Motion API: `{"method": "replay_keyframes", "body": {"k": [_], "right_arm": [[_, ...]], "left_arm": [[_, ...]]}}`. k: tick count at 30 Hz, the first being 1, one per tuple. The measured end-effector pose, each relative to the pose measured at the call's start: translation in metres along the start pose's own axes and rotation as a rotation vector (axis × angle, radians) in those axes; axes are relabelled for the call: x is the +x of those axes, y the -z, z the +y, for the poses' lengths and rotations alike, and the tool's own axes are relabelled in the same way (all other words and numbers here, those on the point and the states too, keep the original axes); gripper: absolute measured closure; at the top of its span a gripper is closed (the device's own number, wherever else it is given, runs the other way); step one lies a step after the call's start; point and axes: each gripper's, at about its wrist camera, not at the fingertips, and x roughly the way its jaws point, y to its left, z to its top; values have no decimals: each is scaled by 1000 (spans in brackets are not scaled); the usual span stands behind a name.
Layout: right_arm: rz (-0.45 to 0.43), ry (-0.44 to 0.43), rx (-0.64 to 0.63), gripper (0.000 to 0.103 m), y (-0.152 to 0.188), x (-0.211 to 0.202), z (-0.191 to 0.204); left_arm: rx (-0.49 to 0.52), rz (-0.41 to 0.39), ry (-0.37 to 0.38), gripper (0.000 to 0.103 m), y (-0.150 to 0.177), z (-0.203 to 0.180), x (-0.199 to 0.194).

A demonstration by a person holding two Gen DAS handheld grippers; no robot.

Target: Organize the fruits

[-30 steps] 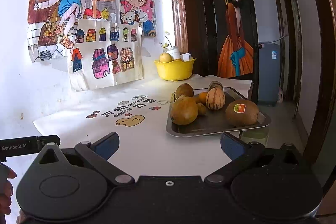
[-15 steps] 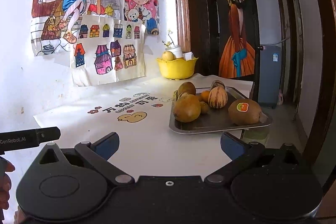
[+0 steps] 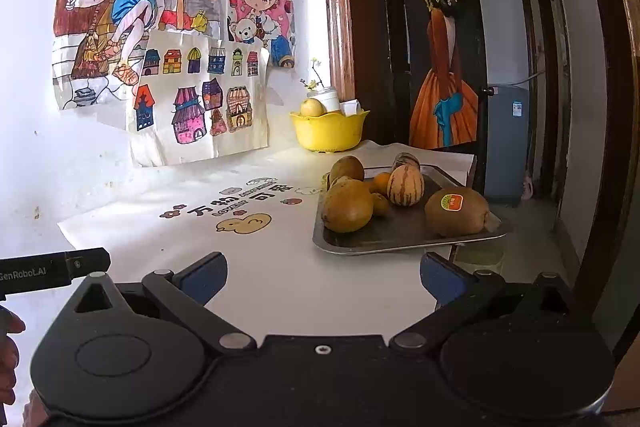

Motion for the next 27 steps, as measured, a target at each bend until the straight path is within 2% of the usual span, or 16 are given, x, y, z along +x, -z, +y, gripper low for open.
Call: {"method": "replay_keyframes", "body": {"k": [27], "right_arm": [[19, -14, 6, 1, 2, 3, -2]], "left_arm": [[4, 11, 1, 1, 2, -1, 2]]}}
